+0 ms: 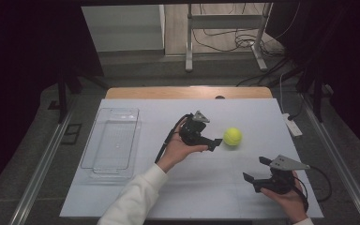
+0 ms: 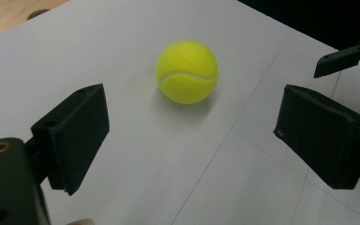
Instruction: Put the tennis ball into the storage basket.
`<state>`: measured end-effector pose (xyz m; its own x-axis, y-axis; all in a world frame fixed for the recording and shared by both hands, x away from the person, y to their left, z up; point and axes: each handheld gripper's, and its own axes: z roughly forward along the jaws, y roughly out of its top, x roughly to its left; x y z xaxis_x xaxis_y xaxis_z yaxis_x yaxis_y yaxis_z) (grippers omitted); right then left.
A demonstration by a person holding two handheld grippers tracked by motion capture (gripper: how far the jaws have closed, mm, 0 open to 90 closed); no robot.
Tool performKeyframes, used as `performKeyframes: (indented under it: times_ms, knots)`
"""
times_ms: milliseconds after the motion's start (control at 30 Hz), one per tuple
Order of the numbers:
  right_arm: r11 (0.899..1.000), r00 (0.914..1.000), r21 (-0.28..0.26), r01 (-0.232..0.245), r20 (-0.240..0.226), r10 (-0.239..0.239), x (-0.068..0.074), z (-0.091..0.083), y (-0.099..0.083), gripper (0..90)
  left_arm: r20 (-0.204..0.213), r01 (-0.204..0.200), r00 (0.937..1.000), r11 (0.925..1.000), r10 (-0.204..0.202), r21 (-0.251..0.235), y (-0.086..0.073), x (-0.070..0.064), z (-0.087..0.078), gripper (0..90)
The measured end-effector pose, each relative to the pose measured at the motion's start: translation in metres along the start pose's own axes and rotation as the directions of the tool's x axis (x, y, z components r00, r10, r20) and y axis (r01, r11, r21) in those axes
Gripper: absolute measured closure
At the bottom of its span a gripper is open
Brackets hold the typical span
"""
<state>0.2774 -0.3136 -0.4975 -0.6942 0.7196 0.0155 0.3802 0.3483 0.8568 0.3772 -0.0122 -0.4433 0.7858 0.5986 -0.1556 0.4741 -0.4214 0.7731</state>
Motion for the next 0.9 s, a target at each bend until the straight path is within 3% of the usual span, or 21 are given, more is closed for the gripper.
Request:
performKeyframes:
  times_ms: [900]
  knots:
    - [1.0, 1.0, 0.001, 0.001, -0.003, -0.001, 0.0, 0.0, 0.0, 9.6, 0.019, -0.012, 0.9998, 0.9999, 0.012, 0.007, 0.014, -0.005, 0.019, 11.0]
